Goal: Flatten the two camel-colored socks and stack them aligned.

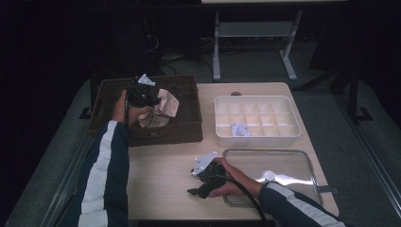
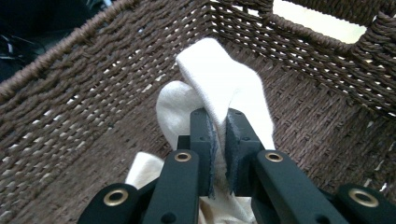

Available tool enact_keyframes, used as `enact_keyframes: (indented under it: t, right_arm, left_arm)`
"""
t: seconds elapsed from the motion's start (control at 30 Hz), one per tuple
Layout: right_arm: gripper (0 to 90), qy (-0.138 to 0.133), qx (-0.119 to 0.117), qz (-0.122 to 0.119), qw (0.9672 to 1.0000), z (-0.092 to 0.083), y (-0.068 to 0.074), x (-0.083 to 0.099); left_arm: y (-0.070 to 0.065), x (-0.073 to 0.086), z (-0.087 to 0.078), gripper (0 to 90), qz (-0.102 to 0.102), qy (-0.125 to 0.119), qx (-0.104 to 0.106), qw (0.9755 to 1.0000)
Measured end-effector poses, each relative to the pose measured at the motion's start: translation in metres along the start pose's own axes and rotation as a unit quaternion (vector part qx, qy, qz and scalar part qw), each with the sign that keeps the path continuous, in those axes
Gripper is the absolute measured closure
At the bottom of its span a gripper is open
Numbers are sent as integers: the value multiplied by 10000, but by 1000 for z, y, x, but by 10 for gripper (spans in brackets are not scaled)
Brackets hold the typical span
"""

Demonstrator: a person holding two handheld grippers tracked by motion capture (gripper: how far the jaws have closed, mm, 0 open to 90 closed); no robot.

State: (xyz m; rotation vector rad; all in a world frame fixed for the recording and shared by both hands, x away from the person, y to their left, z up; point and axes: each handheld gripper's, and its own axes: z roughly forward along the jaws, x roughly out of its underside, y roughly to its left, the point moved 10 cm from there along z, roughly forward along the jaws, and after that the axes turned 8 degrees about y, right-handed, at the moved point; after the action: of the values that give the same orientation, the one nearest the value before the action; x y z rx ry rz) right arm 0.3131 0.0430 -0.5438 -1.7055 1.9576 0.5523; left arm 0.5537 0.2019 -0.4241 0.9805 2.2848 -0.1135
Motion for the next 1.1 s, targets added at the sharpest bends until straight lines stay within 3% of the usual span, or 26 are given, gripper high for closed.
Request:
enact_keyframes:
  t: [0.37, 0.43, 0.53, 0.63, 0.77, 0.9, 0.97, 1.1]
  right_arm:
    - [266, -8, -6, 3, 10000, 0, 0, 0]
    - [266, -11, -6, -4, 10000, 0, 0, 0]
    - [266, -3, -17, 27, 10000, 0, 1, 0]
    - [265, -7, -15, -2, 10000, 0, 1, 0]
    - [264, -3, -13, 12, 10000, 0, 1, 0]
    - [263, -25, -19, 3, 10000, 0, 1, 0]
    - [263, -11, -16, 14, 10000, 0, 1, 0]
    - [263, -4, -18, 27, 10000, 0, 1, 1]
  left_arm:
    - [-2, 2, 0, 804, 25, 17, 53, 10000]
    - [-5, 7, 3, 790, 92, 197, 170, 9996]
    - [-3, 21, 12, 773, 140, 584, 107, 9981]
    - [0, 28, 18, 769, 112, 720, 126, 9973]
    - [0, 35, 26, 657, 73, 990, 141, 9950]
    - [1, 33, 28, 455, -3, 930, 17, 9957]
    - [0, 26, 25, 359, -25, 703, 10, 9975]
    - [-3, 7, 15, 301, -59, 219, -37, 9997]
